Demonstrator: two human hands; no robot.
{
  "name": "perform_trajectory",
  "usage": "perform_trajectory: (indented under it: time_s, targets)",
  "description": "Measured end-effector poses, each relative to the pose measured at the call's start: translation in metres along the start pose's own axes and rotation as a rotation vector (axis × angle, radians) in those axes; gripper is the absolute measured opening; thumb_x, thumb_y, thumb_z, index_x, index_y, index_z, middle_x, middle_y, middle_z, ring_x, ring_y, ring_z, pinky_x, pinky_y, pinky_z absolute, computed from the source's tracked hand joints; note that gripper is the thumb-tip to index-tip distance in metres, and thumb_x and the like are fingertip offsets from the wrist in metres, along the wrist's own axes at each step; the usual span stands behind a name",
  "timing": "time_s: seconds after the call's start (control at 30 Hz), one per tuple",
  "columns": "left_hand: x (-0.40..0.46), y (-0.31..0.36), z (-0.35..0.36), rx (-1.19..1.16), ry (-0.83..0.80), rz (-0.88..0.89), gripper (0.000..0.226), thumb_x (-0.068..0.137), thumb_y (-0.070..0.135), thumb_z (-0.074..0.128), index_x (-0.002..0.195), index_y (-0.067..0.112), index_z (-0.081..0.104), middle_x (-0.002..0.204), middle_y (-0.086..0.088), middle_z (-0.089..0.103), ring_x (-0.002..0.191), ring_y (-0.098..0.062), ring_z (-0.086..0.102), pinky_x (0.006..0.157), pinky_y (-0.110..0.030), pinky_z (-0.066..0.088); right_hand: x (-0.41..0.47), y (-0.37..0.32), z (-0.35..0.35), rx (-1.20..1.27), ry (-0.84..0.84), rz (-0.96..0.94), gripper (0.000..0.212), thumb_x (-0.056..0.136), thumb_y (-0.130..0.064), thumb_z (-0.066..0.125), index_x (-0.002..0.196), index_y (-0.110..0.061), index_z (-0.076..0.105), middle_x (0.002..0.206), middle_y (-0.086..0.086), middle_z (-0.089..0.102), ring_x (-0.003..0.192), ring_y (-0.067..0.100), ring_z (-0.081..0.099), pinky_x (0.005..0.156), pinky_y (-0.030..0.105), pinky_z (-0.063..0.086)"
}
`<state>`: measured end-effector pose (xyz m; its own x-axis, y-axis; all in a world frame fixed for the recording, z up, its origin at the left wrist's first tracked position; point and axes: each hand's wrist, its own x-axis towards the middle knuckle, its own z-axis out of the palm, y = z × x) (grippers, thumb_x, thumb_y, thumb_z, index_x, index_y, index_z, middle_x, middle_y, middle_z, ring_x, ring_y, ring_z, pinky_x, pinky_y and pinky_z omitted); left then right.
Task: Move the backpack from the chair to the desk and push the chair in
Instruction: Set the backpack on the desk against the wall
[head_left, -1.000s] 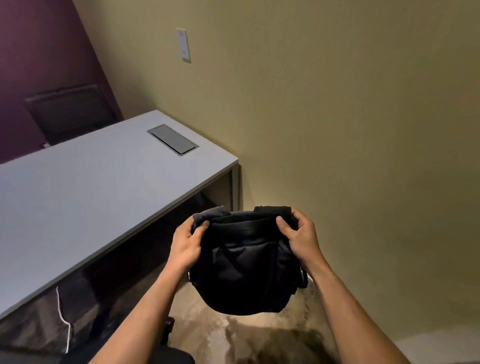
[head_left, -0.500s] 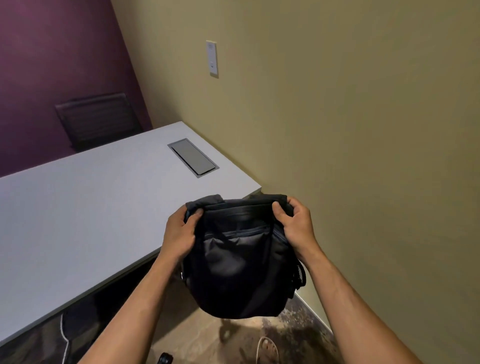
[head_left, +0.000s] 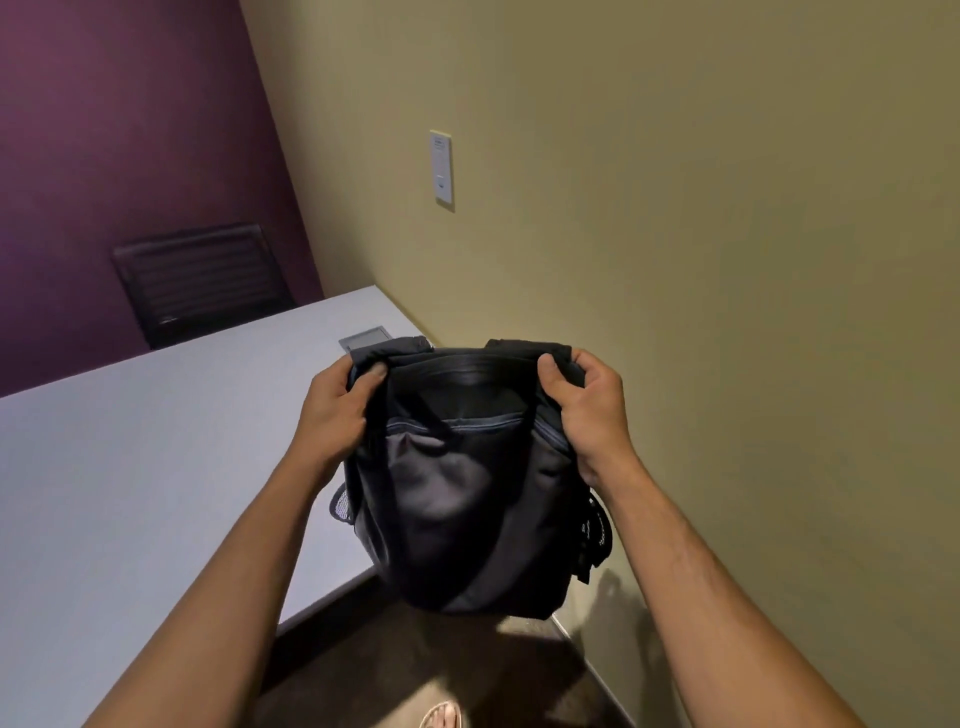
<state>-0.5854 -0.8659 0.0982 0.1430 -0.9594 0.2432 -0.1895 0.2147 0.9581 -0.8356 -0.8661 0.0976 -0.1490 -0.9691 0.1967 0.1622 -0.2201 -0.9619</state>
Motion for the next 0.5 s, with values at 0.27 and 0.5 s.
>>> perform_trajectory:
  time_s: [0.27,0.5]
  targets:
    - [0.158,-0.004,0.006,0.025,-0.171,0.082,0.023,0.099,0.018,0.054,0.100,0.033,0.072,0.096,0.015,0.077,0.092,-0.004,0.070,0.082,-0.020,0.055,0.104,0.011,0.037,0.058,0.169,-0.036,0.010,0.093,-0.016,0.066,0.089,-0.018,0.075,0.097,0.007,0.078,0.095,0.026,0.072,0.092,0.045,0.057]
    - [0.231,-0.016,0.024,0.112,-0.225,0.097,0.017,0.098,0.019,0.055,0.107,0.021,0.069,0.093,0.016,0.073,0.084,0.000,0.067,0.081,-0.023,0.052,0.145,0.033,0.054,0.133,0.312,0.070,0.014,0.096,-0.014,0.064,0.102,-0.004,0.071,0.110,0.018,0.074,0.109,0.038,0.067,0.100,0.054,0.051]
